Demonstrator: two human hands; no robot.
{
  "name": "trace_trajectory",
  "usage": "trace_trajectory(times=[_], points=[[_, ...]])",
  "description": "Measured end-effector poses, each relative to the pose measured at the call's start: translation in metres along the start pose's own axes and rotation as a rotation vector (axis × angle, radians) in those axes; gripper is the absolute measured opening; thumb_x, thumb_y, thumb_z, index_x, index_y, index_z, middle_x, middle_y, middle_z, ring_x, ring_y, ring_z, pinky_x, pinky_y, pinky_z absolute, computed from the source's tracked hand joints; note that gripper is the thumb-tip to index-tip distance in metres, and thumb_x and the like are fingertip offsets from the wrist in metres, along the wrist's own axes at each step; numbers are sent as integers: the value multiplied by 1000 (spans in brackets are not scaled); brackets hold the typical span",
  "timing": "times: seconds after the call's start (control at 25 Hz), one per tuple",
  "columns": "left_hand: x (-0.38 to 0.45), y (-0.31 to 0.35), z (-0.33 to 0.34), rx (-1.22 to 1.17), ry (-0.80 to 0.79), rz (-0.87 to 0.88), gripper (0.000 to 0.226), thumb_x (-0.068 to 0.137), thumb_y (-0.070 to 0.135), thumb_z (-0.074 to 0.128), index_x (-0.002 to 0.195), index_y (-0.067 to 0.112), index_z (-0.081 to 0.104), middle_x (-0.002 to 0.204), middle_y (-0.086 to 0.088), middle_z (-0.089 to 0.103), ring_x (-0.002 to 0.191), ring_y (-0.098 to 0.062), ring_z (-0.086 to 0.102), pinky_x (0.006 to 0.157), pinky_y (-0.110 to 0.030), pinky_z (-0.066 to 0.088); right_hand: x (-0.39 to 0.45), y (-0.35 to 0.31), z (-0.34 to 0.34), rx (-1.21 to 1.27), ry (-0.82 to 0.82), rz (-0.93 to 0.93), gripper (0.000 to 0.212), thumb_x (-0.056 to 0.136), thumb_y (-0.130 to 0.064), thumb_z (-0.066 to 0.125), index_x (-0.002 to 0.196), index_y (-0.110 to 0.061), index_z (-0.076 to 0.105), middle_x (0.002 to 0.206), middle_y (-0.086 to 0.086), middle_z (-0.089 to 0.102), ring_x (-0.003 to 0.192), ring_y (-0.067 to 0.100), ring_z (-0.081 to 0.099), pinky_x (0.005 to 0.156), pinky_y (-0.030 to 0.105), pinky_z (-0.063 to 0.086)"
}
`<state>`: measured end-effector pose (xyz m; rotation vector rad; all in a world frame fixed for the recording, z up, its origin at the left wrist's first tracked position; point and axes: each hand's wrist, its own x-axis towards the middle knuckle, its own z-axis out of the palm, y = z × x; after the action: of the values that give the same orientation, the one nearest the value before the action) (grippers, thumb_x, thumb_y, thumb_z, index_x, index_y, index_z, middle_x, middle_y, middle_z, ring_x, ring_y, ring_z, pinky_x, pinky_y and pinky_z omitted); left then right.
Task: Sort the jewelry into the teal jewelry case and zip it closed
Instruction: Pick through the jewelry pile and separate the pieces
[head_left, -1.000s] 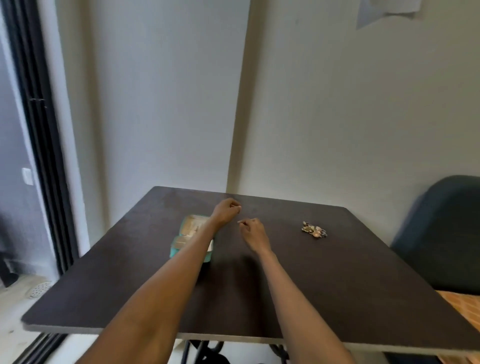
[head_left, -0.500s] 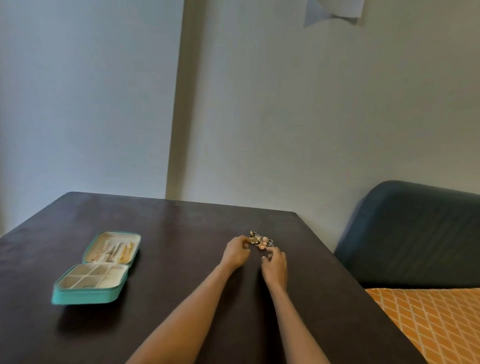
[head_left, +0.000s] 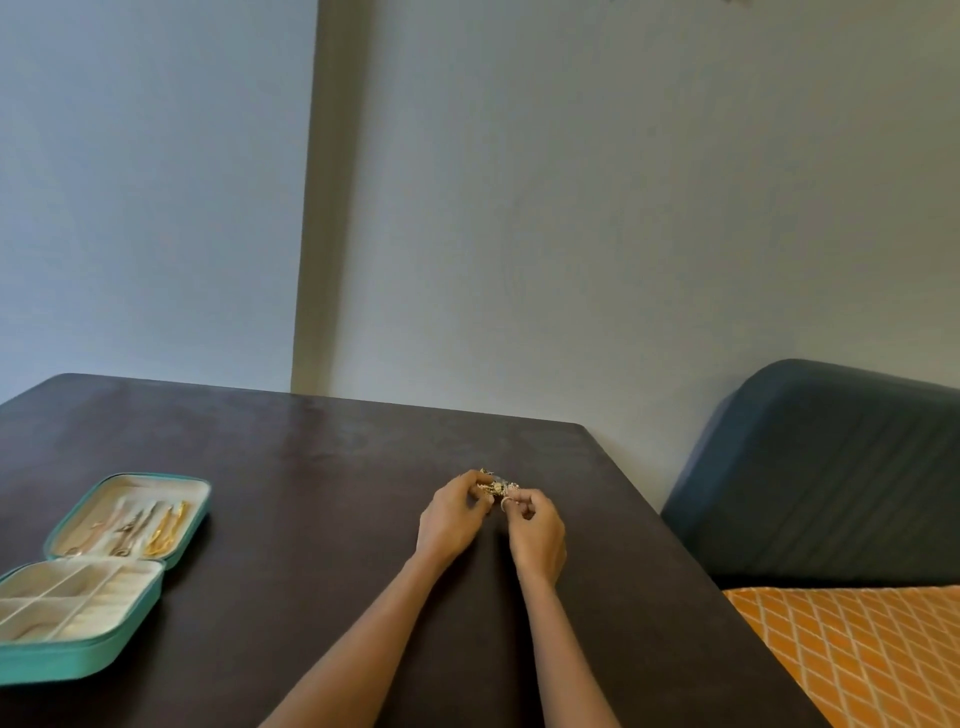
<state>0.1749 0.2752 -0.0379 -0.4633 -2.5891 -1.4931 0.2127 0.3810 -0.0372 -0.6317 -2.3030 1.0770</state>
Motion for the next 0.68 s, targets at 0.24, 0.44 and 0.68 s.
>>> trace_trajectory(times=[0.24,0.44,0.68], points=[[-6,1,-8,-253,-21,35,17,93,33,53,101,28,68,85,9,71,73,-6,65,75,-32,57,-11,-4,-7,410,-128,-82,7,87,-16,65,87,-23,67,87,-8,70,83,4,65,69,17,51],[-7,-1,-14,-358,-42,44,15,90,24,60,100,20,71,88,3,72,79,-4,66,64,-13,49,-15,-8,-11,359,-190,-110,6,84,-12,68,84,-19,69,85,-5,67,71,4,57,61,12,48],[2,-15,-13,-509,-79,35,21,88,9,62,100,25,68,83,-3,70,73,-10,63,67,-20,52,-18,-6,-12,412,-330,-79,33,86,3,52,85,-23,73,92,-8,71,83,5,62,72,15,49]])
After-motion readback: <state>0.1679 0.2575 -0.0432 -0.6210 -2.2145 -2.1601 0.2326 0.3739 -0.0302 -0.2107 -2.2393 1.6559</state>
